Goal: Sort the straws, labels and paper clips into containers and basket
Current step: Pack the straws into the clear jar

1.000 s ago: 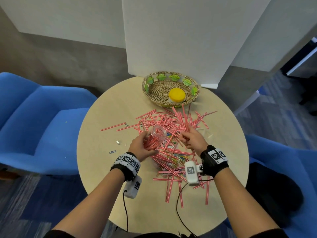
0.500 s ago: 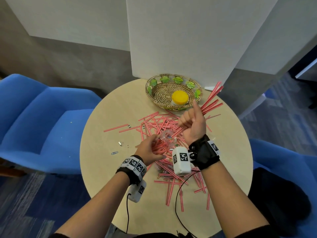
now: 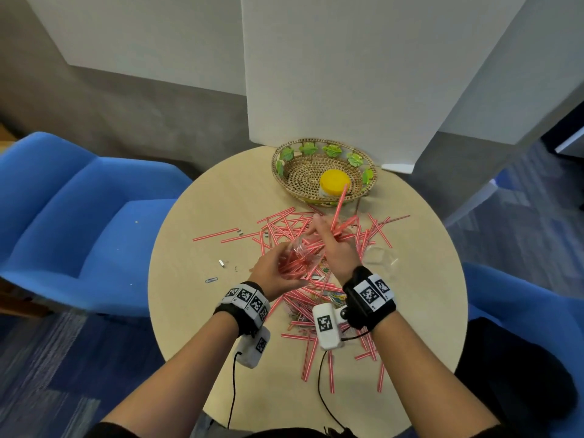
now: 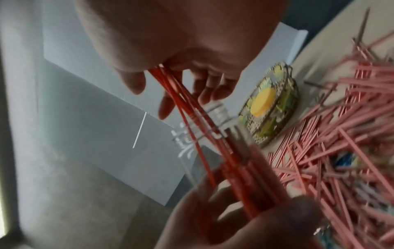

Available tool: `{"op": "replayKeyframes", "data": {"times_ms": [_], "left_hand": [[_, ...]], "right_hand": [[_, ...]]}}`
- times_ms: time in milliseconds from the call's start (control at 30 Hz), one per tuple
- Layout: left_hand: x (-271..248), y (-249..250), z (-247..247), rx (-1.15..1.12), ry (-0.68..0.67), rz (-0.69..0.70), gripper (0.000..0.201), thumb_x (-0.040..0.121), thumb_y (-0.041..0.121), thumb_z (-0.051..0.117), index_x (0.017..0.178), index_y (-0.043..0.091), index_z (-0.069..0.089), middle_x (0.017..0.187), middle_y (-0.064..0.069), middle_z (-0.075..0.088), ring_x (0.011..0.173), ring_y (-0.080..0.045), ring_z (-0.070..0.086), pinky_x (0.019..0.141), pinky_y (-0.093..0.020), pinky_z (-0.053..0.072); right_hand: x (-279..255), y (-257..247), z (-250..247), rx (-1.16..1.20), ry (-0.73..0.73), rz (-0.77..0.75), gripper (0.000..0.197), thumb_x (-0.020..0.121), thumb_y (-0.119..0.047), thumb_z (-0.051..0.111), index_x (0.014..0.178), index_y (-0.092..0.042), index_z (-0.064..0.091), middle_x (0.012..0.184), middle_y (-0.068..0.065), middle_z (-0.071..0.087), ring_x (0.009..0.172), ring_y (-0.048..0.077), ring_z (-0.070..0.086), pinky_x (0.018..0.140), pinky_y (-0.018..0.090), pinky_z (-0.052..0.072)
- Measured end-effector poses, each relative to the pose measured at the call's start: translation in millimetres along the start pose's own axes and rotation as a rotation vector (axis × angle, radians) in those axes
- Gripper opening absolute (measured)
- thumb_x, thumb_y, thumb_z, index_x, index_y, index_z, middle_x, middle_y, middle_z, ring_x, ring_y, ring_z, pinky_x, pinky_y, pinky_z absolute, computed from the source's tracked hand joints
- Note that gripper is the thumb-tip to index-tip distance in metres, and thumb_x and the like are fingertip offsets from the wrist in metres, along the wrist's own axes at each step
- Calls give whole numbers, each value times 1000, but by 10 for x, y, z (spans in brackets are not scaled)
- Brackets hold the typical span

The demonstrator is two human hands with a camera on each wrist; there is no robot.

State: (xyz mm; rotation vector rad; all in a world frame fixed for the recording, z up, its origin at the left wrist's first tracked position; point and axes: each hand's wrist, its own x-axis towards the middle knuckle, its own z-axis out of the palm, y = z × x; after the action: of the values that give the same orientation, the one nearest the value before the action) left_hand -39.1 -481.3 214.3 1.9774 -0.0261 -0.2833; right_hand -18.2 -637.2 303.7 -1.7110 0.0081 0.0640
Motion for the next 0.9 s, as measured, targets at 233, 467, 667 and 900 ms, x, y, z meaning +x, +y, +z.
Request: {"op": "replayKeyframes", "data": {"times_ms": [233, 467, 667, 900], "left_hand": [[25, -10, -7, 52, 9, -25, 74, 62, 27, 94, 124, 24, 54, 113, 3, 68, 100, -16, 68, 93, -36, 55], [54, 56, 59, 47, -38, -4, 70, 62, 18, 93, 117, 37, 54, 111, 5, 70, 101, -12, 70, 93, -41, 57], [72, 59, 61, 73, -38, -7, 69, 66, 19, 92, 122, 27, 53, 106, 8, 67, 99, -12, 68, 90, -32, 57], [86, 32, 152, 69, -56, -27, 70, 65, 17, 92, 122, 27, 54, 107, 7, 69, 97, -11, 69, 89, -37, 59]], "right_hand": [[67, 56, -354, -219, 32, -79, 12, 91, -29, 69, 84, -19, 71, 73, -5, 67, 57, 9, 58, 57, 28, 49], [91, 50, -418, -368, -271, -69, 8, 82, -19, 80, 89, -19, 77, 81, -5, 74, 74, 8, 71, 70, 26, 57], [144, -17, -539, -310, -124, -63, 11, 79, -9, 79, 82, -19, 78, 80, -4, 75, 73, 12, 72, 75, 26, 59], [99, 95, -567, -409, -287, -68, 19, 88, -12, 69, 95, -28, 78, 93, -10, 75, 90, 6, 69, 79, 20, 55]]}}
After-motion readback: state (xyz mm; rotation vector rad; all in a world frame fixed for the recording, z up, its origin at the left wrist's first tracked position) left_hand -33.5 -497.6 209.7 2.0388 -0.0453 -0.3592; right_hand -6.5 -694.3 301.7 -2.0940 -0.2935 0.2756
